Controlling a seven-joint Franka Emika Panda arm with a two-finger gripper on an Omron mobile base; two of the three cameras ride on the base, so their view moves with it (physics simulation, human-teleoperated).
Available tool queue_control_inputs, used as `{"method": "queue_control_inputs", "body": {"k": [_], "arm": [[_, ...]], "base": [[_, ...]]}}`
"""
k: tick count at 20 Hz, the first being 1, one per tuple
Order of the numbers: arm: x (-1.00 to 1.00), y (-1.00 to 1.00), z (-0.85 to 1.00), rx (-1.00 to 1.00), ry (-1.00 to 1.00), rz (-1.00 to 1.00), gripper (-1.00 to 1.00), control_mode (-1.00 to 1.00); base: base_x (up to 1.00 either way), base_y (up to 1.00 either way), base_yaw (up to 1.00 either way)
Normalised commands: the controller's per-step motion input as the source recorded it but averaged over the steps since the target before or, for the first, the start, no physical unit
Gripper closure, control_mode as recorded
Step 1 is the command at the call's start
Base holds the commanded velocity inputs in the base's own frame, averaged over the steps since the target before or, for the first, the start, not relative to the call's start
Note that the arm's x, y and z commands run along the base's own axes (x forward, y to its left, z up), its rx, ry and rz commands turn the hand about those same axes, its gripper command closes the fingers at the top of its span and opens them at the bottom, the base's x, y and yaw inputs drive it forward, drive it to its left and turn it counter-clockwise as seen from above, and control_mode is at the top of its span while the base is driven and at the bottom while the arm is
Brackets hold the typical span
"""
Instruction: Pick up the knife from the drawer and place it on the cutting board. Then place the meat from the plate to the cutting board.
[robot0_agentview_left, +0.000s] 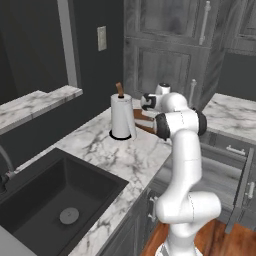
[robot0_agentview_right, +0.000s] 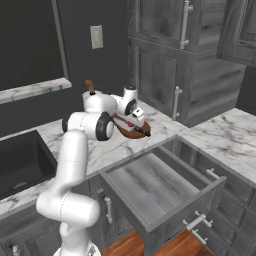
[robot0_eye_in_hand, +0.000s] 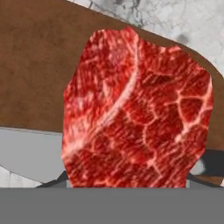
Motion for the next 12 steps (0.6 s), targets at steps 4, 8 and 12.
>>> {"method": "queue_control_inputs", "body": {"k": [4,8,12], "arm": [[0.23,0.0,-0.1,0.0,0.04,0.04,1.0,-1.0],[0.2,0.0,-0.1,0.0,0.04,0.05,-1.0,-1.0],[0.03,0.0,-0.01,0.0,0.0,0.03,-1.0,-1.0]], "base": [[0.0,0.0,0.0],[0.0,0.0,0.0],[0.0,0.0,0.0]]}}
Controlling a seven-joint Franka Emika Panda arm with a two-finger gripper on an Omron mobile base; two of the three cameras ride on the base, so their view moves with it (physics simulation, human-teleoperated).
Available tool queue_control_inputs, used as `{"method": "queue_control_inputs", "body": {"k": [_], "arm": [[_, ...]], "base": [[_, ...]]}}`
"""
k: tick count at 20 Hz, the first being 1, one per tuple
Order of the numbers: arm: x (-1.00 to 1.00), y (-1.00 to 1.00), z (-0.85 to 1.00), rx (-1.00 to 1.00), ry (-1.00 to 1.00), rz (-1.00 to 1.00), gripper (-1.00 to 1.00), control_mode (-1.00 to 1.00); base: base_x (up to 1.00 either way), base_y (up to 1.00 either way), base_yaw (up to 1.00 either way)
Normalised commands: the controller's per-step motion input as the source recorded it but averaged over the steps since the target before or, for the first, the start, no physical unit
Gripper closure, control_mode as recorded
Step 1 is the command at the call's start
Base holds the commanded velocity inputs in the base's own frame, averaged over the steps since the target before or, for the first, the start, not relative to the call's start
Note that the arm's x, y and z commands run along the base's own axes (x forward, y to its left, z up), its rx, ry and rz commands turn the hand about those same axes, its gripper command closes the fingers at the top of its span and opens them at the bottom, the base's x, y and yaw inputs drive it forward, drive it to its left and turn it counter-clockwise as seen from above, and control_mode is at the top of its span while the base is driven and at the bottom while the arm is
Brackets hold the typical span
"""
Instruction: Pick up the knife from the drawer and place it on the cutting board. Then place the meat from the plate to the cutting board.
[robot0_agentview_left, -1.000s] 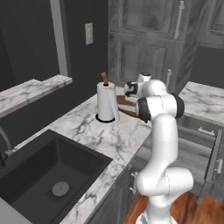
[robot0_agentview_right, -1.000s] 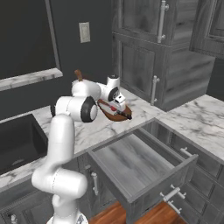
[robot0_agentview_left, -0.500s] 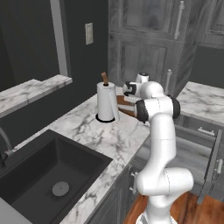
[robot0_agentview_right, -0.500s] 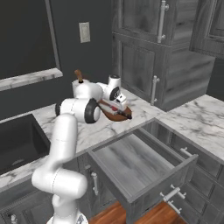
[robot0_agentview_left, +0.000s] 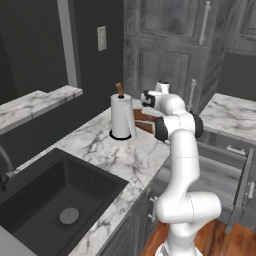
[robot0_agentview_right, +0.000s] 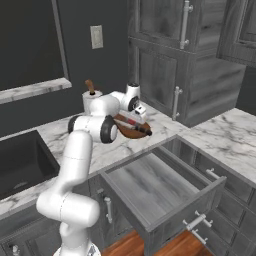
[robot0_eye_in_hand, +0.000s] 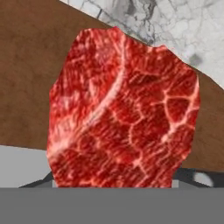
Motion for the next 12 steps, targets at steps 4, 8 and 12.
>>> {"method": "queue_control_inputs", "body": {"k": [4,8,12], "arm": [[-0.13,0.0,0.05,0.0,0.0,0.0,-1.0,-1.0],[-0.23,0.0,0.09,0.0,0.0,0.0,-1.0,-1.0],[-0.2,0.0,0.18,0.0,0.0,0.0,-1.0,-1.0]], "base": [[0.0,0.0,0.0],[0.0,0.0,0.0],[0.0,0.0,0.0]]}}
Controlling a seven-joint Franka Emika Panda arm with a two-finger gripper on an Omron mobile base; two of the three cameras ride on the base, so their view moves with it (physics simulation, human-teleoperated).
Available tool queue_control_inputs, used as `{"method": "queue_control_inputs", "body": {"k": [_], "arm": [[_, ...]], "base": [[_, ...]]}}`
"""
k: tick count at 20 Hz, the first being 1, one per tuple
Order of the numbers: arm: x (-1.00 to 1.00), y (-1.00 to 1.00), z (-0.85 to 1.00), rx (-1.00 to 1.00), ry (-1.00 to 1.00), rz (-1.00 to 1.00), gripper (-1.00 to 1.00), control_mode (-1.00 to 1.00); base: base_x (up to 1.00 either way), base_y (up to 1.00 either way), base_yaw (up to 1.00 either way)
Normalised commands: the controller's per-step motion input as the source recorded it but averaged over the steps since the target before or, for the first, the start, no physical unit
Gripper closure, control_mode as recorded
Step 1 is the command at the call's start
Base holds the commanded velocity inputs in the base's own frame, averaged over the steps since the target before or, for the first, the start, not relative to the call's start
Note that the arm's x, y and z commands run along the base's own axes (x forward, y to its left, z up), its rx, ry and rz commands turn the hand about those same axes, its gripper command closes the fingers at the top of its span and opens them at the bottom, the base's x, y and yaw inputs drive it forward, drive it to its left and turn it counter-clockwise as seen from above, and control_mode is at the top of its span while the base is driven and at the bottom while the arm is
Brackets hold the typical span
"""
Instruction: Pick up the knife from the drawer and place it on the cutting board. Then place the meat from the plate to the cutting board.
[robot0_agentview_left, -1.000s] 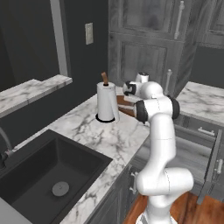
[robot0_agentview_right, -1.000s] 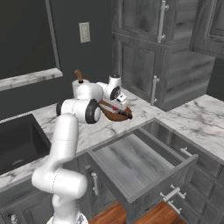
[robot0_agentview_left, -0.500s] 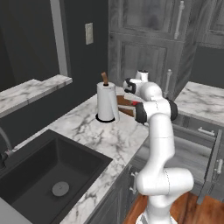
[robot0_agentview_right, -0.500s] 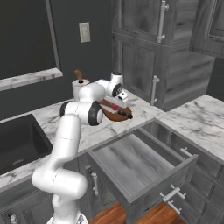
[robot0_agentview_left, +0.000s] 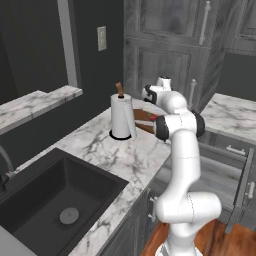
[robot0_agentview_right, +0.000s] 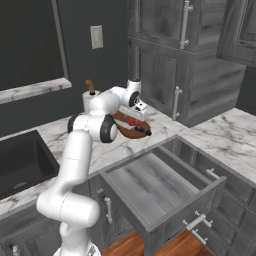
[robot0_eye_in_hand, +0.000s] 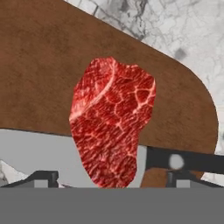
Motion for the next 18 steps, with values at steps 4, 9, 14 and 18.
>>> {"method": "queue_control_inputs", "body": {"k": [4,9,14,18], "arm": [[-0.22,0.0,0.28,0.0,-0.02,0.0,-1.0,-1.0],[-0.37,0.0,0.32,0.0,-0.05,0.0,-1.0,-1.0],[-0.59,0.01,0.28,0.0,-0.07,0.0,-1.0,-1.0],[-0.79,0.01,0.17,0.0,-0.09,0.0,-1.0,-1.0]], "base": [[0.0,0.0,0.0],[0.0,0.0,0.0],[0.0,0.0,0.0],[0.0,0.0,0.0]]}}
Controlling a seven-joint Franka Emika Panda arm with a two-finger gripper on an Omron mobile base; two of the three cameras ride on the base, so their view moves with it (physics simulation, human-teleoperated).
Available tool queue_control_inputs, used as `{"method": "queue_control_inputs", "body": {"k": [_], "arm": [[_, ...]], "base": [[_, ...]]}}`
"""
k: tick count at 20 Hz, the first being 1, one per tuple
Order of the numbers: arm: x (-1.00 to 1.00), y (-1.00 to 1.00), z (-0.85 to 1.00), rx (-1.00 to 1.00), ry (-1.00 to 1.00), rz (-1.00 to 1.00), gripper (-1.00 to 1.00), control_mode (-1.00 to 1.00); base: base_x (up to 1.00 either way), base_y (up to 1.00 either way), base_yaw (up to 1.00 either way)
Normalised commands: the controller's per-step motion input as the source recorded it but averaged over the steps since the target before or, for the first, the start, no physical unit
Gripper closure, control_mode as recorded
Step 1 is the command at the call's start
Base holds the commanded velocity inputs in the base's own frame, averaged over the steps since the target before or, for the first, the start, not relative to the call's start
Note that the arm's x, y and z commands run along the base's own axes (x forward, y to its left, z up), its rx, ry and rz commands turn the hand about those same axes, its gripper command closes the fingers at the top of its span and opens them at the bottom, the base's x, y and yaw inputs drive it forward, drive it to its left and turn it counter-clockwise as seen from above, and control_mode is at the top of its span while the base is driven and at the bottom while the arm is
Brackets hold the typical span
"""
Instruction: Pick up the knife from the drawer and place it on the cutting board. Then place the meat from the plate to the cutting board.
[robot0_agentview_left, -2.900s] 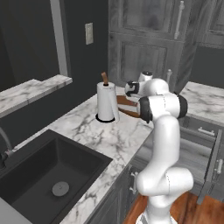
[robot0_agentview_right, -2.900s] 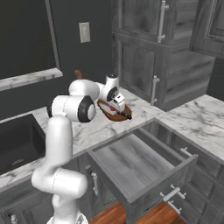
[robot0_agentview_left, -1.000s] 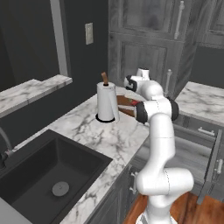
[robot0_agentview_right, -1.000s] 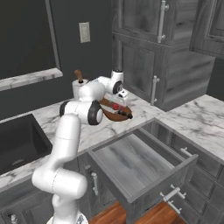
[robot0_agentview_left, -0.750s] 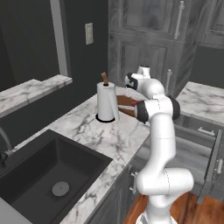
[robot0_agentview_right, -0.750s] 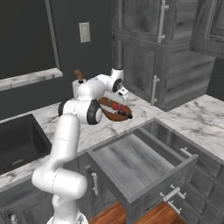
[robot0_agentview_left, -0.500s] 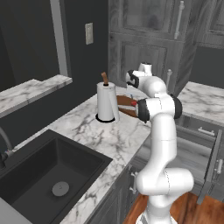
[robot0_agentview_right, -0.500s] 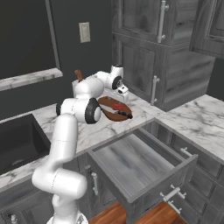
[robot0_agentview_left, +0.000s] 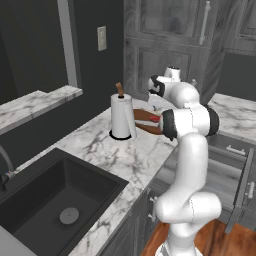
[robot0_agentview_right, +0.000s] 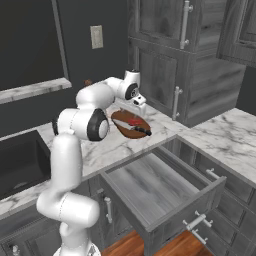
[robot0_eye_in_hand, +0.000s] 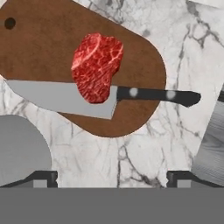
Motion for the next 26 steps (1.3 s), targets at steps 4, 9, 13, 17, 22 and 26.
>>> {"method": "queue_control_inputs", "body": {"k": [4,9,13,17,22,26], "arm": [[-0.85,0.01,0.22,-0.01,-0.12,0.0,-1.0,-1.0],[-0.92,0.05,0.24,-0.01,-0.11,0.0,-1.0,-1.0],[-0.96,0.1,0.2,-0.02,-0.11,0.0,-1.0,-1.0],[-0.98,0.14,0.21,-0.04,-0.14,0.0,-1.0,-1.0],[-0.92,0.1,0.42,-0.06,-0.12,0.0,-1.0,-1.0],[-0.9,0.1,0.52,-0.07,-0.15,0.0,-1.0,-1.0]], "base": [[0.0,0.0,0.0],[0.0,0.0,0.0],[0.0,0.0,0.0],[0.0,0.0,0.0],[0.0,0.0,0.0],[0.0,0.0,0.0]]}}
